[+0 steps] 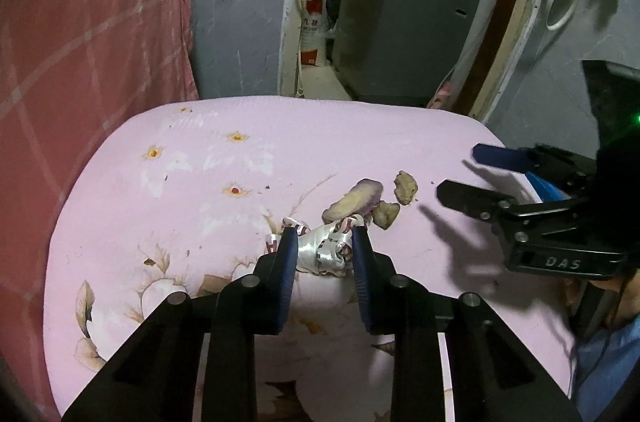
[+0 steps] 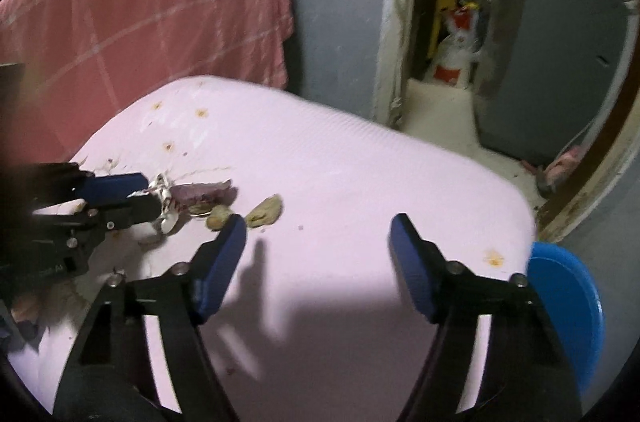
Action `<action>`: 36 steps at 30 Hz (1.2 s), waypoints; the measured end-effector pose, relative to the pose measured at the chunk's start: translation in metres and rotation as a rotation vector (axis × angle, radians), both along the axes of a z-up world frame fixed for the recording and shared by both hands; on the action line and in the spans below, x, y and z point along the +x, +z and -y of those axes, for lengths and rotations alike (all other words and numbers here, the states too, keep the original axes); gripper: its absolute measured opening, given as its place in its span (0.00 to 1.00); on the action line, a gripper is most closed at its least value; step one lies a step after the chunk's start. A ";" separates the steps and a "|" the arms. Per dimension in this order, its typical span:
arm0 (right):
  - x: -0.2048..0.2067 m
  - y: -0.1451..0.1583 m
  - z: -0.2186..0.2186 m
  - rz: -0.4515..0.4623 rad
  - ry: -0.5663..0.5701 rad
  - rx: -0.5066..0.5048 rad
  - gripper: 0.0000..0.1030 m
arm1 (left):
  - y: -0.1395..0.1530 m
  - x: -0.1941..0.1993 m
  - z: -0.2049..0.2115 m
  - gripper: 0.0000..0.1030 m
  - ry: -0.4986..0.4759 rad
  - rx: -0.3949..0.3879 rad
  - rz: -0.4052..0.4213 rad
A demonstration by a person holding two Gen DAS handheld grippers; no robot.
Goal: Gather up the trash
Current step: 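Grasp the white-and-red printed wrapper with the left tool while the right tool grasps a tan scrap, then lift both held items and carry them over the blue bucket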
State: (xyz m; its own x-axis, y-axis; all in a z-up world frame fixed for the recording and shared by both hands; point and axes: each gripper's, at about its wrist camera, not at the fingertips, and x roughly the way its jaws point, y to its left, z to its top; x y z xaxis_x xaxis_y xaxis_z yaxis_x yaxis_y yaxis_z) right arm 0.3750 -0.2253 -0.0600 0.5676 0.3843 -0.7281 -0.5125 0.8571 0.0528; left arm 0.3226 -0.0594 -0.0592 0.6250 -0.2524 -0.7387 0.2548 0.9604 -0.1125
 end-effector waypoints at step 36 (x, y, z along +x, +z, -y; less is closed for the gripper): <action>-0.027 0.025 0.012 0.145 0.012 0.189 0.09 | 0.015 -0.032 0.007 0.07 -0.043 -0.066 0.074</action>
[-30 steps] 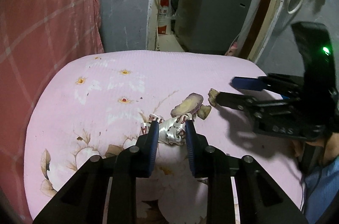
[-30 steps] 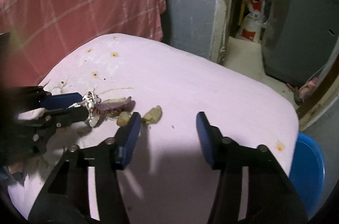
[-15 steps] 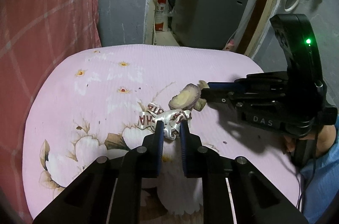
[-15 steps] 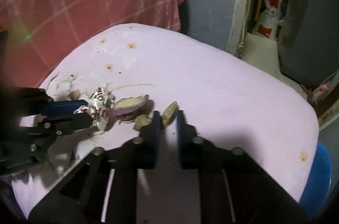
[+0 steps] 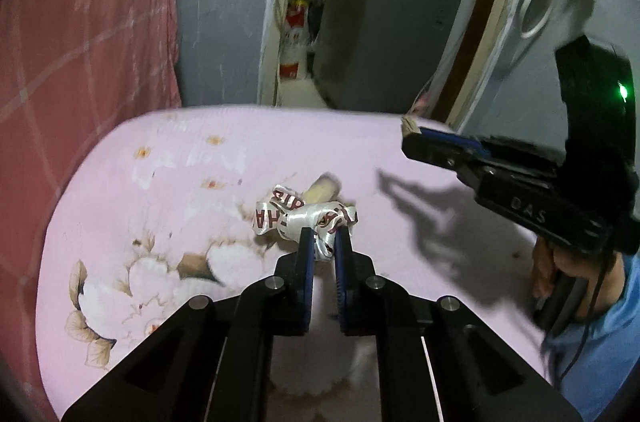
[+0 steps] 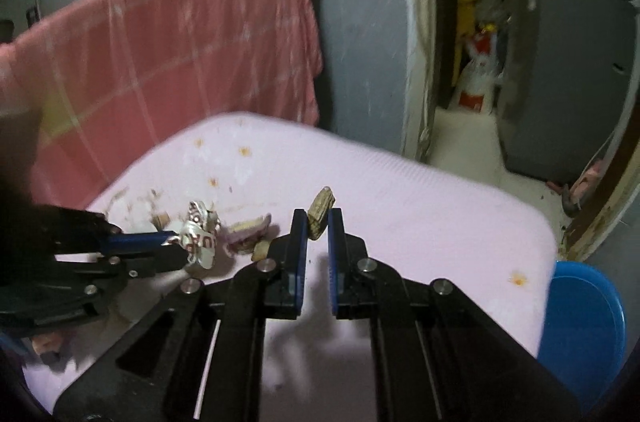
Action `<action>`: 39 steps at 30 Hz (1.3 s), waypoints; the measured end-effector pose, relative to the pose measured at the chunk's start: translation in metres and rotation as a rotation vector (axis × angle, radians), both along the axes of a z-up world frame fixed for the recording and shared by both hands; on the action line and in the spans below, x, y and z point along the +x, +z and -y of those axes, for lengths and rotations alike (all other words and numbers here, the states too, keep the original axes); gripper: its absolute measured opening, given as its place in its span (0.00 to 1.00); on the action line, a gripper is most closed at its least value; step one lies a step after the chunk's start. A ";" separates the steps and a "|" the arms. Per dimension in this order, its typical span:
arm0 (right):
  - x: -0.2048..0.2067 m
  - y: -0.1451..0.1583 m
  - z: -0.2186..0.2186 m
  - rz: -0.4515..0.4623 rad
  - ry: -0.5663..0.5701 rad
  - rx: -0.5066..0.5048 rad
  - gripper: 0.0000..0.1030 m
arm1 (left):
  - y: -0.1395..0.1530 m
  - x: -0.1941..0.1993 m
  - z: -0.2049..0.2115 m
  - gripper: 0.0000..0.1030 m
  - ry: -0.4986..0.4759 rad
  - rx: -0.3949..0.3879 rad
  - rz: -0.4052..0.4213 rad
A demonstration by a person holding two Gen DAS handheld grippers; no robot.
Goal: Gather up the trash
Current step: 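Lift both held items and carry them over the blue bucket, then open both tools to drop the wrapper and tan scrap into the bucket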
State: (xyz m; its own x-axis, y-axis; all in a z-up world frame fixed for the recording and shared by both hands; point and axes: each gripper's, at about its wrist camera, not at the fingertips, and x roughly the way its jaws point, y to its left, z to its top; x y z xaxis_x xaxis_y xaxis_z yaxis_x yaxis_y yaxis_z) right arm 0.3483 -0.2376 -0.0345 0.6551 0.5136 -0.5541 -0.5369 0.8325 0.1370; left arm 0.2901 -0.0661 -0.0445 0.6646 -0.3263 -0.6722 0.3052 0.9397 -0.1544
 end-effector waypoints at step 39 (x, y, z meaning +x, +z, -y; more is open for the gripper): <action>-0.084 0.019 0.232 0.178 -0.795 0.272 0.10 | 0.051 0.041 0.217 0.07 -0.342 -0.160 0.142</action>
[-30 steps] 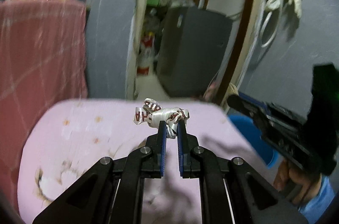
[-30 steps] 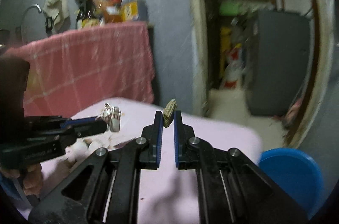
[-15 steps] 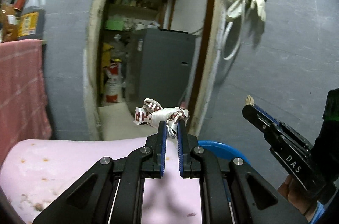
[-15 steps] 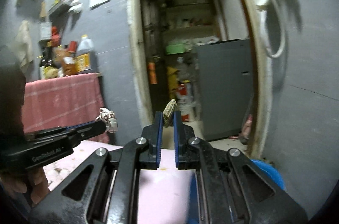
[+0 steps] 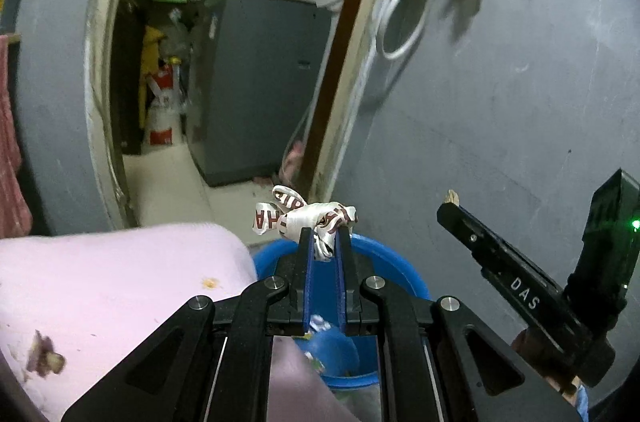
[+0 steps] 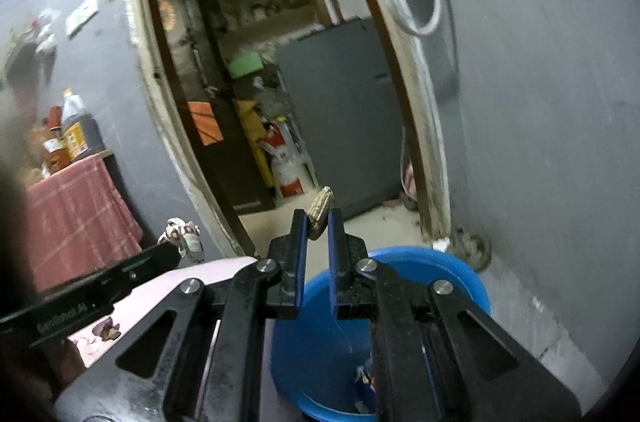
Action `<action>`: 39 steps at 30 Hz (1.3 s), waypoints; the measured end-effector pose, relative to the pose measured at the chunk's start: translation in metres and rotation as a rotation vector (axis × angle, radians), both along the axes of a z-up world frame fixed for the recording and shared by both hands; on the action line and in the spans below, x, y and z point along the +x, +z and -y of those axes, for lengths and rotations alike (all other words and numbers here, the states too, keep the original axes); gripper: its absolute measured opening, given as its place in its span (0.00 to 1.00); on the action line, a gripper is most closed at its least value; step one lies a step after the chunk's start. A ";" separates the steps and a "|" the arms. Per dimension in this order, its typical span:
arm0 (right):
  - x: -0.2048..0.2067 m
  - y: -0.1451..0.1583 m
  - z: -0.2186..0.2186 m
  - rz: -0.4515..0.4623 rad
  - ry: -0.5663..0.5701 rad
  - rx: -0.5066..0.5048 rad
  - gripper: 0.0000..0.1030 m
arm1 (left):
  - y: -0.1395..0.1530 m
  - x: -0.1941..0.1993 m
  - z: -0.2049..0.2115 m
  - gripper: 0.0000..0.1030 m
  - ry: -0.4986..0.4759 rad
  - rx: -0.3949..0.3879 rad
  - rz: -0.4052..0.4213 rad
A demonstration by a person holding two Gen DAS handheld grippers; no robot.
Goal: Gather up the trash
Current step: 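Open both tools to drop the wrapper and tan scrap into the bucket, then move both open tools back over the remaining scraps on the table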
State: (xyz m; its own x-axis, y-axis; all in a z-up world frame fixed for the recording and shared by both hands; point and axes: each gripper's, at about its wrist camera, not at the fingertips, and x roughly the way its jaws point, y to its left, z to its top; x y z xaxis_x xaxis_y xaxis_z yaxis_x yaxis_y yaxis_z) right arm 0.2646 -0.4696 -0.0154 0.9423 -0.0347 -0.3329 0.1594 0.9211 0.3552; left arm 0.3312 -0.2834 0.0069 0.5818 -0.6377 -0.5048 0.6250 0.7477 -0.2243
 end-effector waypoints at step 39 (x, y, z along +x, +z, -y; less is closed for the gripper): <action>0.014 -0.020 0.014 -0.086 -0.023 0.065 0.58 | -0.031 0.029 -0.002 0.48 0.073 0.018 -0.186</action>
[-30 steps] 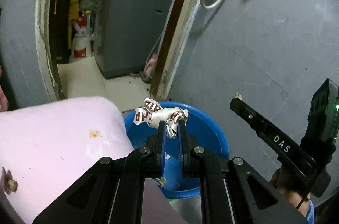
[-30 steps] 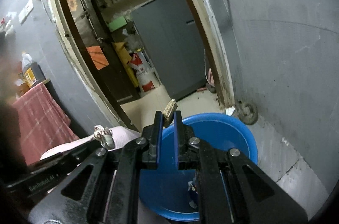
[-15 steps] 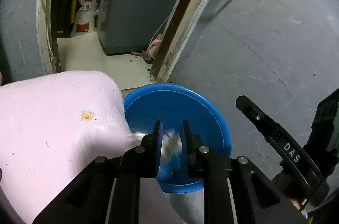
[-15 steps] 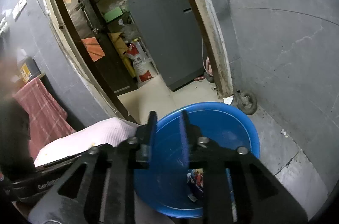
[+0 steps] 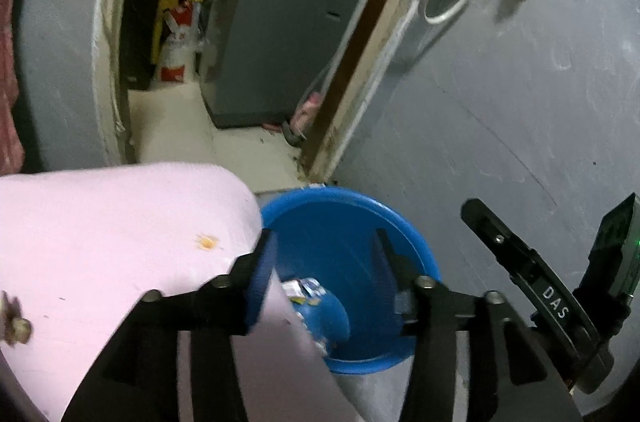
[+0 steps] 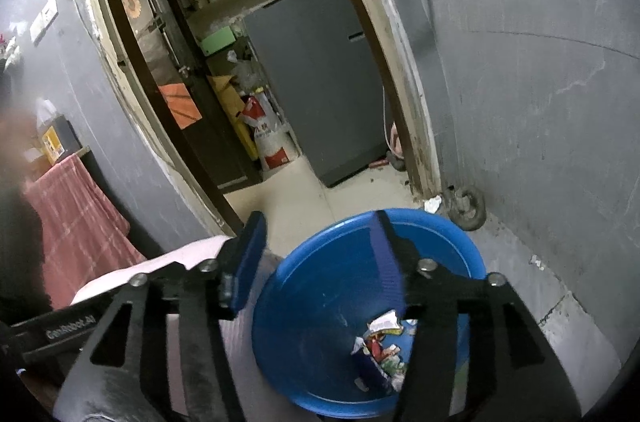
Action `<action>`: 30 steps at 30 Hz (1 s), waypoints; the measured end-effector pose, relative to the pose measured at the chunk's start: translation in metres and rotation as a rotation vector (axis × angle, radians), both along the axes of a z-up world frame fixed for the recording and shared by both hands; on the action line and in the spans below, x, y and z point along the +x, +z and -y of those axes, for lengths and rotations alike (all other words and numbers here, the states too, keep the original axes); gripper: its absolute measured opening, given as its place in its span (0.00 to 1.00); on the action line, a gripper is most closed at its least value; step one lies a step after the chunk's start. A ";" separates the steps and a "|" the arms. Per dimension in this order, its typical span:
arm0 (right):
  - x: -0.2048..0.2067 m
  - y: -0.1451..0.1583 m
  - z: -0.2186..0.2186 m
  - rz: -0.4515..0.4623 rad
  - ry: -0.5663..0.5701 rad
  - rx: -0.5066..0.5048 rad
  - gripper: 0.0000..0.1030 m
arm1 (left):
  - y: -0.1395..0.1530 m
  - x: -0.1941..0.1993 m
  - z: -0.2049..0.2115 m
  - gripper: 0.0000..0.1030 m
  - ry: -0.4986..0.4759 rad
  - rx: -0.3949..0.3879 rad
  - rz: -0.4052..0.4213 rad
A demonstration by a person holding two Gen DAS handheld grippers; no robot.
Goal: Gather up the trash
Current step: 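Move both open tools back over the remaining scraps on the table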
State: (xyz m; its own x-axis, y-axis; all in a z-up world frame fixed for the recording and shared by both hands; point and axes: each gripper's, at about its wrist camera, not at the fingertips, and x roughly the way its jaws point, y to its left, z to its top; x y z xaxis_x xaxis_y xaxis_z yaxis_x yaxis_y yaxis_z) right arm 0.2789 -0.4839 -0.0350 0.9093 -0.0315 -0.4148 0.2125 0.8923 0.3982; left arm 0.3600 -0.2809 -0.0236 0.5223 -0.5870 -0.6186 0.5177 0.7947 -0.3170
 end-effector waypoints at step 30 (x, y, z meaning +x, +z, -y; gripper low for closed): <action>-0.022 0.046 -0.106 0.326 0.260 -0.239 1.00 | 0.043 -0.045 -0.156 0.98 0.382 0.088 0.341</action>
